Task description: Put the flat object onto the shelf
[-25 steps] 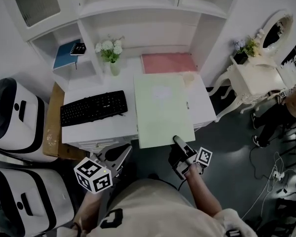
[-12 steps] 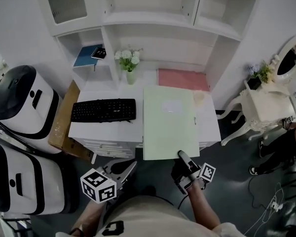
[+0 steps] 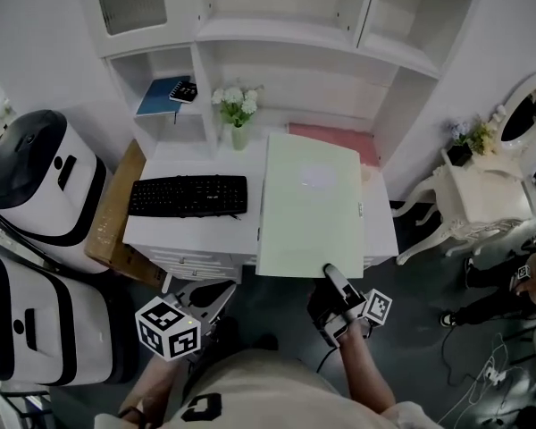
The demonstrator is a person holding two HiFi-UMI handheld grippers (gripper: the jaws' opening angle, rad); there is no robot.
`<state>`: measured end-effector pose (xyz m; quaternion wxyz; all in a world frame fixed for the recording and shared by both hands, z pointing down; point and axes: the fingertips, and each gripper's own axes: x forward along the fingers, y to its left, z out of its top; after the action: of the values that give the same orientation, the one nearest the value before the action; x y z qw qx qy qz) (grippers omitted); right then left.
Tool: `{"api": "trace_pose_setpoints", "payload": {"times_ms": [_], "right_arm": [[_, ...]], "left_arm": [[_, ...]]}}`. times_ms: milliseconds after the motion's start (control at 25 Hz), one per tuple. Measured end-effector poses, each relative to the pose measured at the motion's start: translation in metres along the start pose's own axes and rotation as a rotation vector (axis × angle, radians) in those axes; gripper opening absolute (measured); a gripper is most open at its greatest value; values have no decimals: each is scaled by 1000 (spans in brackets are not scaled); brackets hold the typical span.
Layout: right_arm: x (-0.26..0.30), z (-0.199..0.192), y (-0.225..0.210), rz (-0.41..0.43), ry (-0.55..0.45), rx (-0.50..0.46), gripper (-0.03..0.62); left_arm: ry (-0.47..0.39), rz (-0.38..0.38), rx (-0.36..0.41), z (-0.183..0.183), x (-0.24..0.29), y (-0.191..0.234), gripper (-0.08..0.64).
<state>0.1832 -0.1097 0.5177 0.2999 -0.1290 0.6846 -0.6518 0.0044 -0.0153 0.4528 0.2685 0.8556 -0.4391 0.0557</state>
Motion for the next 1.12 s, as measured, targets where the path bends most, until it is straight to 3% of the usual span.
{"api": "trace_pose_setpoints", "payload": {"times_ms": [240,480,720,1120], "right_arm": [[18,-7,15,25,-26,-41,296],[18,-10,17,-10,-72,-105,295],[22,-18,25,-30,-59,-182,295],[43,-37,57,31,-20,-237,295]], "left_arm": [[-19,-49,-3,6,-3,16,14],[-28,-97,3,13,-9,29,14],[-17,-144,4,14,-4,36,14],[-25,-177,4,22,-2,46,14]]}}
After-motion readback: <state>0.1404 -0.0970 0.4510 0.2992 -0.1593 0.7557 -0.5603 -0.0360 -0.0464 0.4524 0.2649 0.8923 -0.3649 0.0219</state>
